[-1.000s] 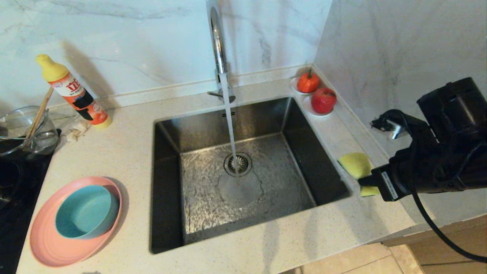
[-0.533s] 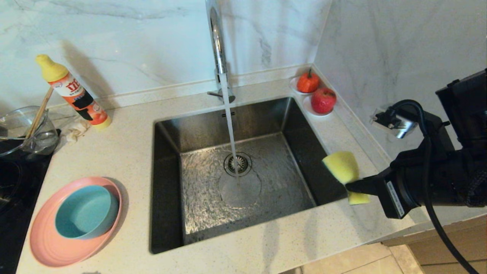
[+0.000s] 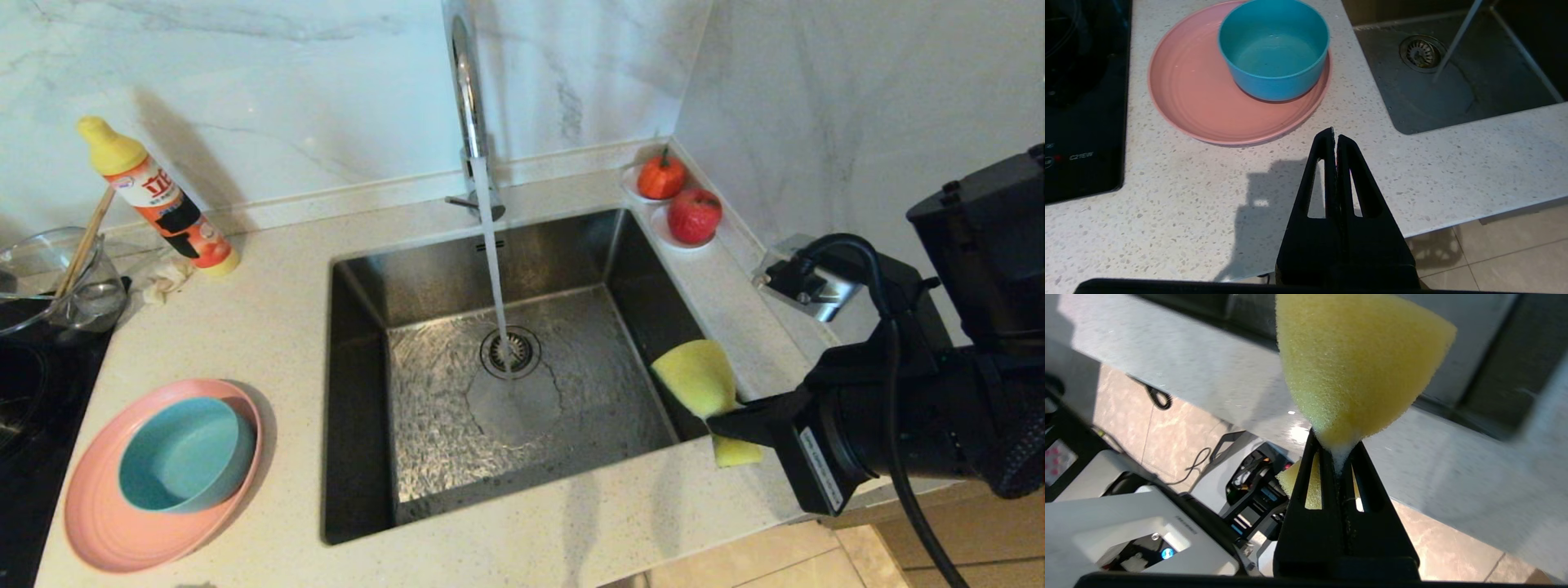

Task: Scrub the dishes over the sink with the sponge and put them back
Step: Pick up a bowl and the sponge

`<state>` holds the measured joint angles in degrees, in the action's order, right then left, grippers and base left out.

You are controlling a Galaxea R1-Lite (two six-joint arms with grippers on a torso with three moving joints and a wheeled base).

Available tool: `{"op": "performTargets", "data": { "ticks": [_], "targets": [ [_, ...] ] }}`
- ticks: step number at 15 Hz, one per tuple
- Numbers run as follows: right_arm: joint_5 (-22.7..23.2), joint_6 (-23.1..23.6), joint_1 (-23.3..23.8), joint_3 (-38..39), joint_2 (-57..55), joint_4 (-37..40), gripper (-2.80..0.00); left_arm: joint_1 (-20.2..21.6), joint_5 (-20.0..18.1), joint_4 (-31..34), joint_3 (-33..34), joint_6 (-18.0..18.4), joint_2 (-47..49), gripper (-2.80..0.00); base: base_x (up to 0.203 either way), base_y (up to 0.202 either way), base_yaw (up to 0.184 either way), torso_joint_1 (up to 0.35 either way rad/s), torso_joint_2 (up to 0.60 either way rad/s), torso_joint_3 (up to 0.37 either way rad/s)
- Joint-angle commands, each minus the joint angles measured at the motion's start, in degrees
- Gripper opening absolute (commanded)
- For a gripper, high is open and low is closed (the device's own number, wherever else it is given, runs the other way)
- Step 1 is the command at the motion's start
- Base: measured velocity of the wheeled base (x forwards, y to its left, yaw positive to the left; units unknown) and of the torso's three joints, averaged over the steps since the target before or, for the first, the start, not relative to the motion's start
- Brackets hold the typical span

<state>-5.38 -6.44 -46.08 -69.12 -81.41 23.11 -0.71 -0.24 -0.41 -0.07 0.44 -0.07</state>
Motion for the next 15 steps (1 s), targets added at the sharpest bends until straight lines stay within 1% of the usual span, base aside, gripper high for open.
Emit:
{"op": "performTargets", "data": {
  "ticks": [1, 3, 10, 15],
  "targets": [
    [0.1, -0.3, -2.2, -1.1, -1.9, 0.1, -2.80, 0.0, 0.0, 0.0, 0.0, 0.0, 0.0, -2.80, 0.000, 0.000, 0.000, 0.000, 0.00, 0.000],
    [0.2, -1.9, -3.0, -1.6, -3.2, 0.1, -2.80, 0.0, 0.0, 0.0, 0.0, 0.0, 0.0, -2.80, 0.000, 0.000, 0.000, 0.000, 0.00, 0.000],
    [0.3, -4.3, -3.4, -2.7, -6.0, -0.3, -2.80, 0.0, 0.0, 0.0, 0.0, -0.1, 0.0, -2.80, 0.000, 0.000, 0.000, 0.000, 0.00, 0.000],
    [0.2, -4.8, -3.8, -2.3, -6.4, -0.1, -2.80, 0.0, 0.1, 0.1, 0.1, 0.2, 0.0, -2.80, 0.000, 0.000, 0.000, 0.000, 0.00, 0.000]
  ]
}}
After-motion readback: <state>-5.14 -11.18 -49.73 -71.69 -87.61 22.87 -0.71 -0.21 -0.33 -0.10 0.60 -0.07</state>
